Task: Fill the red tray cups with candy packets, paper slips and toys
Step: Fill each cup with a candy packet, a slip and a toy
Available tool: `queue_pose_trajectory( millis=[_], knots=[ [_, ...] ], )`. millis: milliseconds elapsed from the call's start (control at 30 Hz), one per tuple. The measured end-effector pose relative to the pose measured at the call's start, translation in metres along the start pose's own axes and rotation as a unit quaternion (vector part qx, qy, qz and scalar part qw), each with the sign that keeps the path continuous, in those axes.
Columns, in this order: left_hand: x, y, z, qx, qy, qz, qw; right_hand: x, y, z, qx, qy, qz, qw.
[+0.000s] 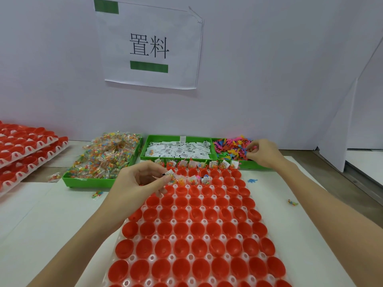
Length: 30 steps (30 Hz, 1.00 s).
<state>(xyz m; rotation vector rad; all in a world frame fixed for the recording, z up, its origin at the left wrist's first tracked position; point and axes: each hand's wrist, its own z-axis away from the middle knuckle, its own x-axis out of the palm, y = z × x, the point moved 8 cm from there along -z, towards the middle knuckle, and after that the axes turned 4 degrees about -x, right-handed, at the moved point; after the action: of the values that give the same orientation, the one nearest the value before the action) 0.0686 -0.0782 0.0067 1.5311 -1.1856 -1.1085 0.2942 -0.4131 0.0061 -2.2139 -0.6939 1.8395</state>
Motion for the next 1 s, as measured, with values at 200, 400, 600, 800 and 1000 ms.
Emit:
queue_pose_trajectory(
  millis=[200,400,600,800,1000],
  knots=[
    [0.000,-0.001,0.000,-0.003,-0.002,-0.002,1.000,-0.005,0.002,0.003,0.008,0.044,-0.025,0.999],
    [0.000,-0.002,0.001,-0.005,-0.003,-0.005,1.000,0.003,-0.004,0.005,-0.006,0.077,0.010,0.997],
    [0.000,-0.001,0.001,-0.004,0.000,-0.007,1.000,0.008,-0.008,0.006,-0.021,0.104,0.024,0.994],
    [-0.002,0.000,0.001,-0.004,0.001,-0.005,1.000,0.009,-0.005,0.005,-0.014,0.120,-0.041,0.992],
    [-0.001,0.000,0.001,-0.003,0.001,-0.011,1.000,0.012,-0.002,0.010,-0.027,0.141,-0.113,0.983]
  ],
)
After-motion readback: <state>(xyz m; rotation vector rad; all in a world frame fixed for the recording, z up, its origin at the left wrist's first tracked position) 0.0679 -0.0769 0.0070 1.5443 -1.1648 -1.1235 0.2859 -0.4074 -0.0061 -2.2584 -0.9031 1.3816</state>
